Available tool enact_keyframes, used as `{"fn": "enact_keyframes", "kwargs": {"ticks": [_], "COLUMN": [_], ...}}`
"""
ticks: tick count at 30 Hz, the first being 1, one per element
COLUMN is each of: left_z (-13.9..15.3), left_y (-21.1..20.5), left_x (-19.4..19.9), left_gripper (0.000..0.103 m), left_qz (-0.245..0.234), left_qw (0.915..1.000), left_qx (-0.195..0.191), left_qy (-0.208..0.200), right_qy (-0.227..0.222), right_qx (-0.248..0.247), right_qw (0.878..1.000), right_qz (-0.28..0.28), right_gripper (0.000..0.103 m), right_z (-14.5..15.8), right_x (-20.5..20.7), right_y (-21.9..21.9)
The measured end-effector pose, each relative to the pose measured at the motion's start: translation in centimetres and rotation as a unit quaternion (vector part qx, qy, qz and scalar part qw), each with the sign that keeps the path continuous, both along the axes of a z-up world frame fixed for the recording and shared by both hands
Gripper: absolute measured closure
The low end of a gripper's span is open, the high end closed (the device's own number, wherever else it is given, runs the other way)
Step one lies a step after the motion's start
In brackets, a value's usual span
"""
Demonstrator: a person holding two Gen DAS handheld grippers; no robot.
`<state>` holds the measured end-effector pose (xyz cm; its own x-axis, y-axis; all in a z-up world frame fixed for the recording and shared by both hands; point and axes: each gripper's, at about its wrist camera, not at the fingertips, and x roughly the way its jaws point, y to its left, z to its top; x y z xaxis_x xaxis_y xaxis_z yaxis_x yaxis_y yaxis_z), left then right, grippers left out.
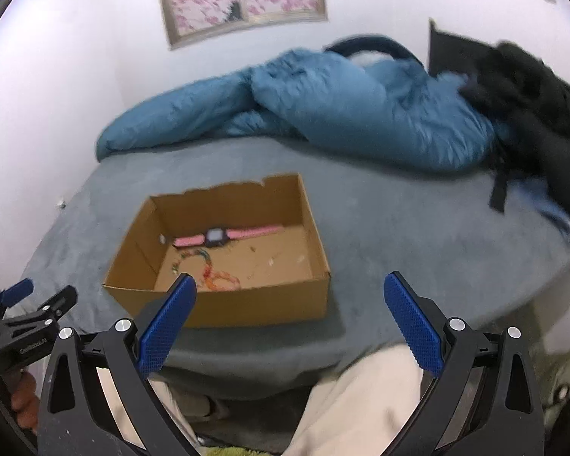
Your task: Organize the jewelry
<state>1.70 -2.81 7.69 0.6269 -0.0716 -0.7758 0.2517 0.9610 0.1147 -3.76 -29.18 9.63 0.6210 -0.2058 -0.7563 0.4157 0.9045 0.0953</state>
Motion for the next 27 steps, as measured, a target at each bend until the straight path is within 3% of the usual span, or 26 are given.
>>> {"fn": "enact_keyframes", "kwargs": {"ticks": [12,27], "left_z": [-1.4,-2.8], "left_y": [-0.6,-1.0], "left_x": [1.8,2.4], "left_gripper": [0.006,0.006], "left_qz": [0.016,0.031], "left_qw": [0.9994,0.9974], "left_qx": [0.009,0.01], "left_qy": [0.031,0.064], "right_qy": [0.059,0.091], "right_qx": [-0.013,-0.008], "right_qw": [0.998,0.996], "right_qz": [0.0,0.011], "right_gripper": [0.008,0.008], "right_z": [-2.2,-3.6], "right_x": [1.8,2.6], "right_y": [0.3,0.0]}}
